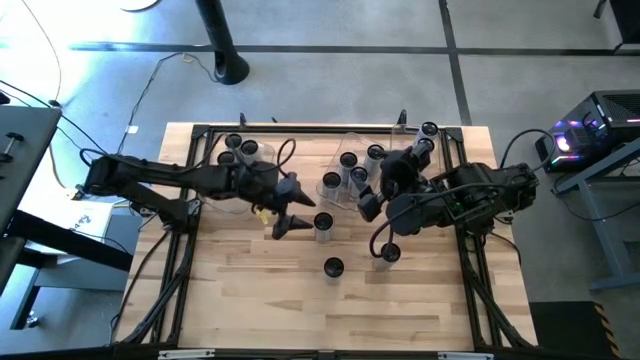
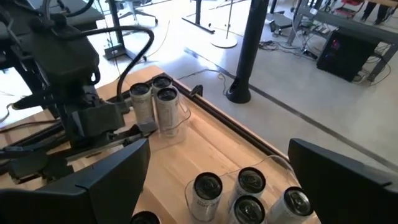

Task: Sort soda cans
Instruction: Put the white-pink soda can into the top right transparent bin

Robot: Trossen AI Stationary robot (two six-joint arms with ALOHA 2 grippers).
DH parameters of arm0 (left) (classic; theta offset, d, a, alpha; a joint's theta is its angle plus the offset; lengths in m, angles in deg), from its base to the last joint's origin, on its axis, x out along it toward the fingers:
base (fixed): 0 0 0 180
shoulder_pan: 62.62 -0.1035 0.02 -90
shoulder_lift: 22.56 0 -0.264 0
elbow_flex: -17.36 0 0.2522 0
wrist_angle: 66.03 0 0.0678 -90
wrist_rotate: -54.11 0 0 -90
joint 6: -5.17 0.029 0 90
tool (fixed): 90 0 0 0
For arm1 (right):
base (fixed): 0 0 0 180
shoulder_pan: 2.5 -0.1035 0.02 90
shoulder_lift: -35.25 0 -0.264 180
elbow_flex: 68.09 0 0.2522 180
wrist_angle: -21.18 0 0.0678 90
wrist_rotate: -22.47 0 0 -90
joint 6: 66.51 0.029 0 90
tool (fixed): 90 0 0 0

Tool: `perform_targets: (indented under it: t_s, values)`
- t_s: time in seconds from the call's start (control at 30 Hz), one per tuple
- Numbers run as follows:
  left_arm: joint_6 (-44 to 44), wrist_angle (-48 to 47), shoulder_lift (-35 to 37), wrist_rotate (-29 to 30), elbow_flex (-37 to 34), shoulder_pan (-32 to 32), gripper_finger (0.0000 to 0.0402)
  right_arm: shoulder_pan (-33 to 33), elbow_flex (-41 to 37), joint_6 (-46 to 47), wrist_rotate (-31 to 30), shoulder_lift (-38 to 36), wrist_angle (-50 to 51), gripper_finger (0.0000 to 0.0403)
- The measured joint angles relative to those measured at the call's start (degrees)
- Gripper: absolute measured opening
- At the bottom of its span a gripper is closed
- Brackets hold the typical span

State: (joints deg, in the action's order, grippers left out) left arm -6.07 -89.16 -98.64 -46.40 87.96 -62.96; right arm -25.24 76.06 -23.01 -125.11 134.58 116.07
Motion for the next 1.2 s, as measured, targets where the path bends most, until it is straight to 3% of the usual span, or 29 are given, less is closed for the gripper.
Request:
perform_targets:
  t_s: [0.17, 0.37, 0.53, 0.7, 0.87, 1.07, 1.2]
  values:
    - [4.2, 2.2, 0.1, 1.0, 0.0, 0.3, 0.0319, 0.0, 0.0, -1.5, 0.8, 0.0, 0.1, 0.0378]
    - [-1.3, 2.9, 0.1, 2.8, 0.0, -0.1, 0.0323, 0.0, 0.0, -3.5, 5.6, 0.0, 1.6, 0.0378]
    - [-2.4, 1.1, 0.1, 3.0, 0.0, 1.1, 0.0354, 0.0, 0.0, -3.5, 5.7, 0.1, 6.5, 0.0378]
    - [4.5, 0.8, 0.1, 3.1, 0.0, 3.1, 0.0395, 0.3, 0.0, -2.0, 5.8, 0.1, 7.9, 0.0378]
    - [14.0, -1.2, -0.1, 3.3, 0.0, 5.1, 0.0397, 0.2, 0.0, -0.7, 6.0, 0.1, 7.9, 0.0378]
    - [11.8, -1.6, -0.1, 9.4, 0.0, 5.2, 0.0399, 0.6, 0.0, 0.3, 6.0, 0.1, 8.1, 0.0378]
    - [13.8, -2.2, 0.2, 9.6, 0.0, 4.9, 0.0399, 1.1, 0.0, 2.4, 5.6, 0.1, 8.3, 0.0378]
